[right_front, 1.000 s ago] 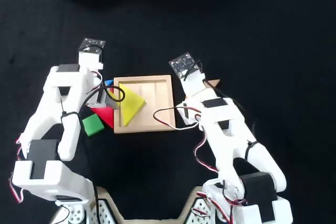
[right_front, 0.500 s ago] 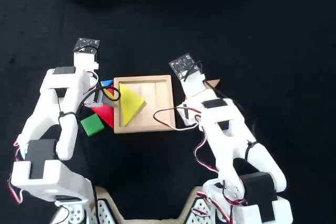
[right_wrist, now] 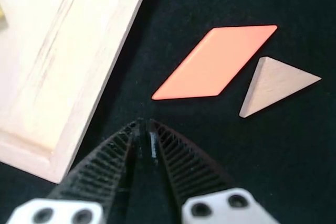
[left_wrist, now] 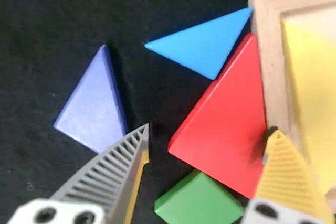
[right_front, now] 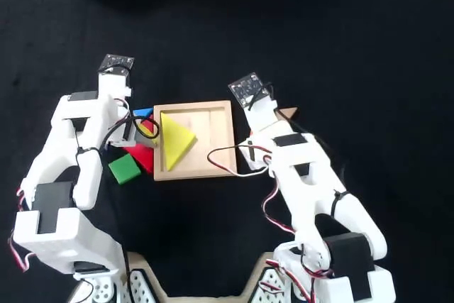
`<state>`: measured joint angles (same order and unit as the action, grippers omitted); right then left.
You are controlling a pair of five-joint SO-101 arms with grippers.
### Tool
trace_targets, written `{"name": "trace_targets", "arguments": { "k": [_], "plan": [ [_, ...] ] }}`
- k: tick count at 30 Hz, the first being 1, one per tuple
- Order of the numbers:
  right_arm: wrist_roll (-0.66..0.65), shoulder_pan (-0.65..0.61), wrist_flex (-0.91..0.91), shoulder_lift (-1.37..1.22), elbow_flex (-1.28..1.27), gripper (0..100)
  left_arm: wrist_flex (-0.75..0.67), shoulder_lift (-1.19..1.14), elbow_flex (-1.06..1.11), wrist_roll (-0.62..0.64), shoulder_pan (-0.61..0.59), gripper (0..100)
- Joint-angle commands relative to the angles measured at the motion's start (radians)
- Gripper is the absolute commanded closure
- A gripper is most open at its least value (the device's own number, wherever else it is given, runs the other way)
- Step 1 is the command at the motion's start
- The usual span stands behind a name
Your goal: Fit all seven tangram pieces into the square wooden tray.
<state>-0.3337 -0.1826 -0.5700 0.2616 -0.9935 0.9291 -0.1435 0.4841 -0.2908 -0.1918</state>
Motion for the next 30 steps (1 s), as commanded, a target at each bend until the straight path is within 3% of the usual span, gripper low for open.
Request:
{"name": "trace_targets", "arguments": {
  "k": [1, 20, 30],
  "plan": [
    [0.003, 0.021, 0.014, 0.047, 0.005, 98.7, -0.012, 0.002, -0.030, -0.035, -0.064, 67],
    [0.003, 0.021, 0.015, 0.047, -0.001, 98.7, -0.018, -0.003, -0.099, -0.037, -0.047, 66],
    [0.003, 0.021, 0.015, 0.047, -0.002, 98.7, 0.005, -0.081, -0.128, -0.103, -0.005, 67]
  ]
}}
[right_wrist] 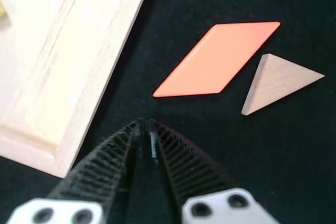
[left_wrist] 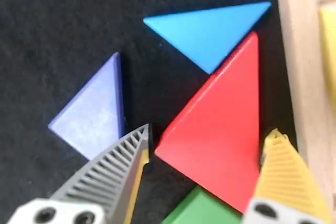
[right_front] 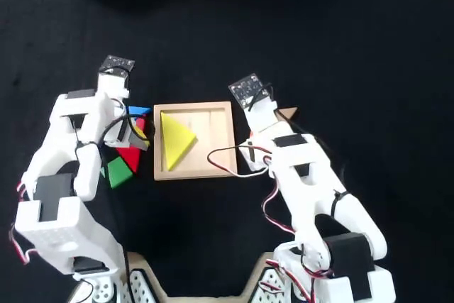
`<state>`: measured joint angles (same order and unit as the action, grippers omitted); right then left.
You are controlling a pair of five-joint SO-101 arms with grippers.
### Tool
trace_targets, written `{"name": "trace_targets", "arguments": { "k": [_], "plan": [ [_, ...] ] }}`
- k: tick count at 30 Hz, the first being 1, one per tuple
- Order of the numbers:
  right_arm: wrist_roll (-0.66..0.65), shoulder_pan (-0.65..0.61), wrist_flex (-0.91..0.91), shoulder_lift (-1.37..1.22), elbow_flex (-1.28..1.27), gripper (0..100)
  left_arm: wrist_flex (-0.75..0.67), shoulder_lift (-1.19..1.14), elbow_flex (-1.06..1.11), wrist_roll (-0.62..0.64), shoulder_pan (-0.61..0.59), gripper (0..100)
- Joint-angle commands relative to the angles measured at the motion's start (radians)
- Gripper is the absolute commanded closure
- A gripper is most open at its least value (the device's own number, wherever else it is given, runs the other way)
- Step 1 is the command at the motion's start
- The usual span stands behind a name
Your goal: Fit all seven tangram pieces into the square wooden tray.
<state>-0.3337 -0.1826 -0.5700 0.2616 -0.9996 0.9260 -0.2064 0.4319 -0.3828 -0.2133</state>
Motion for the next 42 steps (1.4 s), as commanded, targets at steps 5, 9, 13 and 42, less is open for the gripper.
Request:
{"name": "trace_targets", "arguments": {
  "k": [5, 9, 13, 42],
  "plan": [
    [0.003, 0.021, 0.017, 0.047, 0.004, 98.7, 0.064, -0.072, -0.145, -0.011, 0.015, 67],
    [0.003, 0.021, 0.017, 0.047, 0.004, 98.7, 0.086, -0.089, -0.166, -0.011, 0.019, 67],
    [0.003, 0.021, 0.017, 0.047, 0.004, 98.7, 0.086, -0.087, -0.160, -0.011, 0.021, 75],
    [0.003, 0.020, 0.017, 0.047, 0.004, 98.7, 0.028, 0.210, 0.153, 0.334, -0.116, 67]
  ]
}}
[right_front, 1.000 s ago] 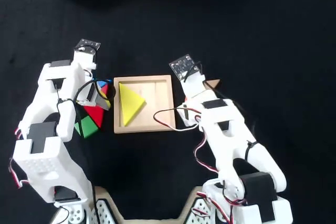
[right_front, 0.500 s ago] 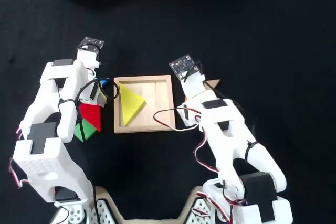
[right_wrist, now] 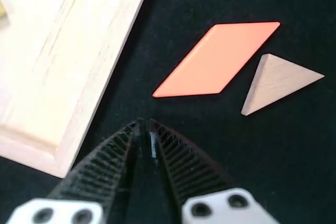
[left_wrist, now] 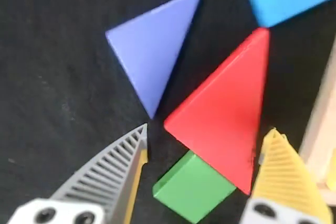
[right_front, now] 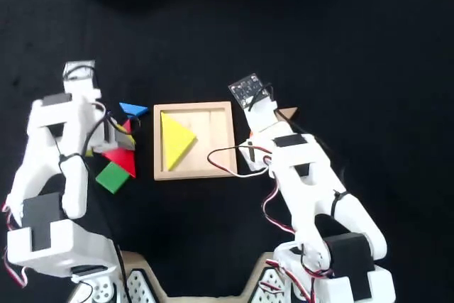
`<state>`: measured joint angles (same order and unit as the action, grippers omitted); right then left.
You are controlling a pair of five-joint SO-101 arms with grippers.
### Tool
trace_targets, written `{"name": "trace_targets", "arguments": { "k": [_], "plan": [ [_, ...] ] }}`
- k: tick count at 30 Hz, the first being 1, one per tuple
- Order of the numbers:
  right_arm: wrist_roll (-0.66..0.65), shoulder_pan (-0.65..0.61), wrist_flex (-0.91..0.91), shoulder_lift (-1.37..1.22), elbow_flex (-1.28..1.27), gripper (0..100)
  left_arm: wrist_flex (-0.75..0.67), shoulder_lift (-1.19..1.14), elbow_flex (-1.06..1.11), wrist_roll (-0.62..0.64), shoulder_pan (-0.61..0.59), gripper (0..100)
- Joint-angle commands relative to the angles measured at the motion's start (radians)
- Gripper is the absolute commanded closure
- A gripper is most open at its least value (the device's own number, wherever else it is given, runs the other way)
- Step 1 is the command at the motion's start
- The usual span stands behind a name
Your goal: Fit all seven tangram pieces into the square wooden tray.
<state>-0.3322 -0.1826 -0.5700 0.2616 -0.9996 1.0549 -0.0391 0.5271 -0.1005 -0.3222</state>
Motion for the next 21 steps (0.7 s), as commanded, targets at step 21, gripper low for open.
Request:
{"name": "trace_targets", "arguments": {
  "k": [21],
  "plan": [
    [0.002, 0.006, 0.017, 0.047, 0.002, 98.7, -0.034, -0.161, -0.145, 0.058, 0.039, 67]
  ]
}}
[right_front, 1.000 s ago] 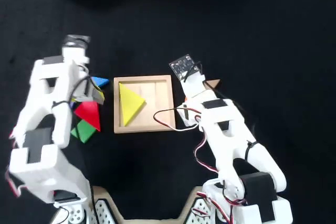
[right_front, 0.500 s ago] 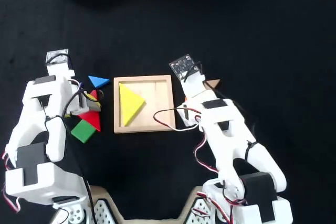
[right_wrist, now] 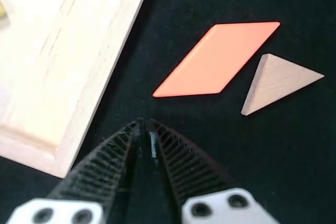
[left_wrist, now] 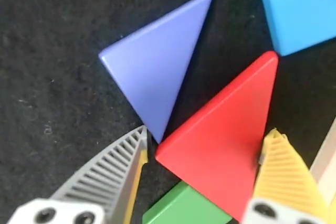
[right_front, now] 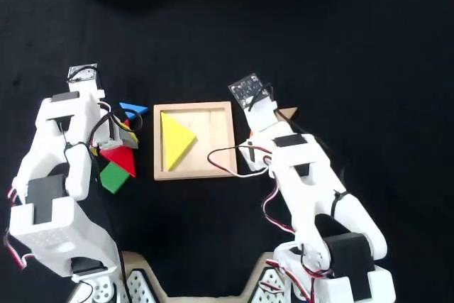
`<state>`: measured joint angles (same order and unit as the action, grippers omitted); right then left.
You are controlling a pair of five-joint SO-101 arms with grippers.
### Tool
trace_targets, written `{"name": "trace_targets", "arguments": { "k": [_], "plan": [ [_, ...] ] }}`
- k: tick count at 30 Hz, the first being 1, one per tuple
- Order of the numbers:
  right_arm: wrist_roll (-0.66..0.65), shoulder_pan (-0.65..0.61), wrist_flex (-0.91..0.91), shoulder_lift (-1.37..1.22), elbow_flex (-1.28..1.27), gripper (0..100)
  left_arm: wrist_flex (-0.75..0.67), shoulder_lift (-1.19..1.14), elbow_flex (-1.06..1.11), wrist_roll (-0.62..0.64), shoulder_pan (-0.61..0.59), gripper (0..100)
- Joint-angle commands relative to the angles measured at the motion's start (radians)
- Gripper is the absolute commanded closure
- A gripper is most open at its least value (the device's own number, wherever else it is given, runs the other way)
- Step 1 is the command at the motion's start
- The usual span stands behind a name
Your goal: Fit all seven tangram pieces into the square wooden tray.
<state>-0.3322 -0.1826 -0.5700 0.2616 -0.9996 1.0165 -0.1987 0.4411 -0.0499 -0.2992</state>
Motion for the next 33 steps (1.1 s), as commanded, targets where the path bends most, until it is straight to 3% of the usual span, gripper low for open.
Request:
{"name": "trace_targets", "arguments": {
  "k": [1, 7, 19, 26, 30, 33],
  "plan": [
    [0.002, 0.002, 0.017, 0.047, 0.002, 98.7, -0.008, -0.002, -0.056, 0.008, 0.019, 67],
    [0.002, 0.000, 0.017, 0.047, 0.001, 98.7, -0.018, -0.011, -0.058, 0.006, 0.042, 75],
    [0.002, 0.000, 0.017, 0.047, 0.001, 98.7, 0.011, 0.029, -0.061, 0.014, 0.030, 73],
    [0.002, 0.000, 0.017, 0.047, 0.004, 98.7, 0.235, 0.288, -0.048, 0.199, -0.058, 69],
    [0.002, 0.000, 0.017, 0.047, 0.004, 98.7, 0.244, 0.333, 0.024, 0.358, -0.061, 70],
    [0.002, 0.000, 0.017, 0.047, 0.002, 98.7, 0.206, 0.348, 0.084, 0.382, -0.010, 73]
  ]
}}
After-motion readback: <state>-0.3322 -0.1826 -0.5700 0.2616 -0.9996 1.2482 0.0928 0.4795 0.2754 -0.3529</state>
